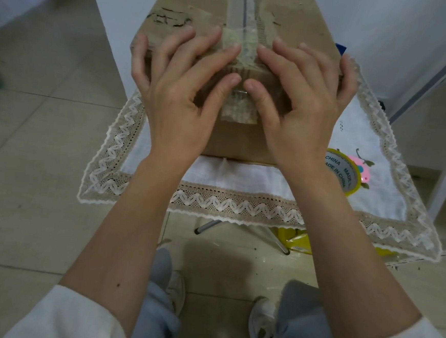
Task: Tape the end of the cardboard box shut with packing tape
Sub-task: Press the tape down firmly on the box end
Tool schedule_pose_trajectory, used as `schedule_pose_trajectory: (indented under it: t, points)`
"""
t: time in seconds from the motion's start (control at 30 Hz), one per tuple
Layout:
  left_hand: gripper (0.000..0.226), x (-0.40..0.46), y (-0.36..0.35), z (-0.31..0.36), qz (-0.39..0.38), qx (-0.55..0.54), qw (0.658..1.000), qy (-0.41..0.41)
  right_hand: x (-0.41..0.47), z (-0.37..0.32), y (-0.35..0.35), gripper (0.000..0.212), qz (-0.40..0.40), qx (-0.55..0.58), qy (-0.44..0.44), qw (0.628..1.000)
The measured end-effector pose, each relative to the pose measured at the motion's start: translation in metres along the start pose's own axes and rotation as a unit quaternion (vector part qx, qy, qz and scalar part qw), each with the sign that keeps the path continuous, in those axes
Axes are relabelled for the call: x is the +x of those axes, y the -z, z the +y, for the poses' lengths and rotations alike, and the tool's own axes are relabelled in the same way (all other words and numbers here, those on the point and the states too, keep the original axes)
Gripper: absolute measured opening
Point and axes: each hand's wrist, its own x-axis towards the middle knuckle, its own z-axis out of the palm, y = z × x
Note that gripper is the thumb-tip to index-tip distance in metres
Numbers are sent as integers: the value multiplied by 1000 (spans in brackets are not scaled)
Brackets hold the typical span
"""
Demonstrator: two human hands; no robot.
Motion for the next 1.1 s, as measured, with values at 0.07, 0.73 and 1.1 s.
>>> schedule_pose_trajectory:
  t: [0.07,0.73,1.1]
  points:
    - [29,-1,1,-2,-6,4,1000,-7,-1,1,1,34,-2,-3,9,1000]
    - [36,-7,7,-8,-35,4,999,-38,-3,5,5,44,-33,-2,28,999]
    - [45,-9,11,-7,-58,11,997,-42,-3,6,9,59,-63,-12,37,997]
